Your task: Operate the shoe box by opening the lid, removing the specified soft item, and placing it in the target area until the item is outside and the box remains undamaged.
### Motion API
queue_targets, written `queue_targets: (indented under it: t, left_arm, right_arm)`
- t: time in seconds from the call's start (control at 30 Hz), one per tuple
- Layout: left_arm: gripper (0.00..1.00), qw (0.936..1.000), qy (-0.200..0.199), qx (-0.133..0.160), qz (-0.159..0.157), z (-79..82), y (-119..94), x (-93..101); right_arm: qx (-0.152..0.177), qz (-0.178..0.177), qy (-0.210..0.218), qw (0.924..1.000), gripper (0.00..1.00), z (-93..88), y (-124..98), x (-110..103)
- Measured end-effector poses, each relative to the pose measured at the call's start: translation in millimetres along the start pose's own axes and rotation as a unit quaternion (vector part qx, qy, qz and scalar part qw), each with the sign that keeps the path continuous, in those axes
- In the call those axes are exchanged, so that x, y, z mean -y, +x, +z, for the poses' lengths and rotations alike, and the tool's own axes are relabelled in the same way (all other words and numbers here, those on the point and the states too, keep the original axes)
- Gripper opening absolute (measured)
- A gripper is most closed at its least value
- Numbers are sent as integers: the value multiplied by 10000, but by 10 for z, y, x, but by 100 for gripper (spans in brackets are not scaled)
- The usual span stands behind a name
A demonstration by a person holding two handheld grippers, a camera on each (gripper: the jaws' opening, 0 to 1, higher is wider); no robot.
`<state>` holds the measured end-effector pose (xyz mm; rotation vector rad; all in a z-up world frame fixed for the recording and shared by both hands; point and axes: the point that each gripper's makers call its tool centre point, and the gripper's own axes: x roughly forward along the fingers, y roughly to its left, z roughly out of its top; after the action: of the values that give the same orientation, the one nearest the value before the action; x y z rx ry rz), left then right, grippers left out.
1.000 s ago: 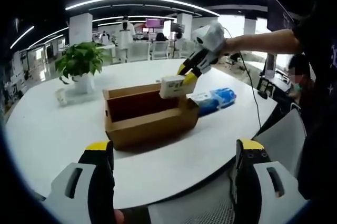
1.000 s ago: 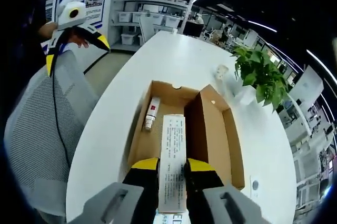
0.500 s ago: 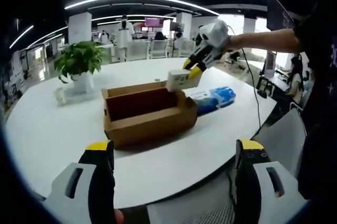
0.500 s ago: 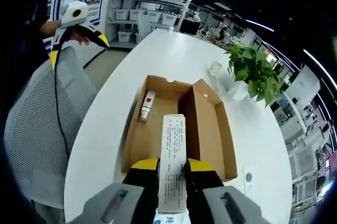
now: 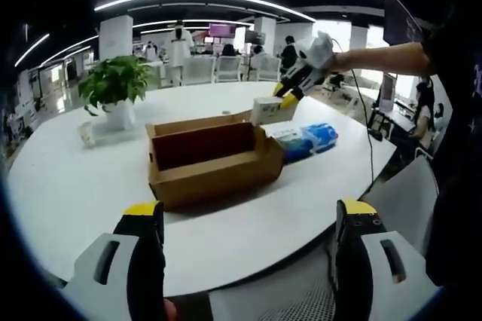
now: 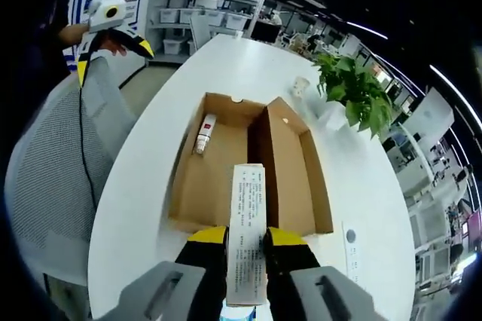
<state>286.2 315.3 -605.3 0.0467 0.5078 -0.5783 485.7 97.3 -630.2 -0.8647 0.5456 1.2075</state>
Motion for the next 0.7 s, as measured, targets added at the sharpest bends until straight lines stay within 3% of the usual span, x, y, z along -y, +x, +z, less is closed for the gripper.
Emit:
queue_targets:
  t: [0.7]
  left_arm:
    - [95,9999,-77,3,64,-17,-6,-35]
  right_arm:
    - [-329,-305,183,9988,14,-615,-205,226]
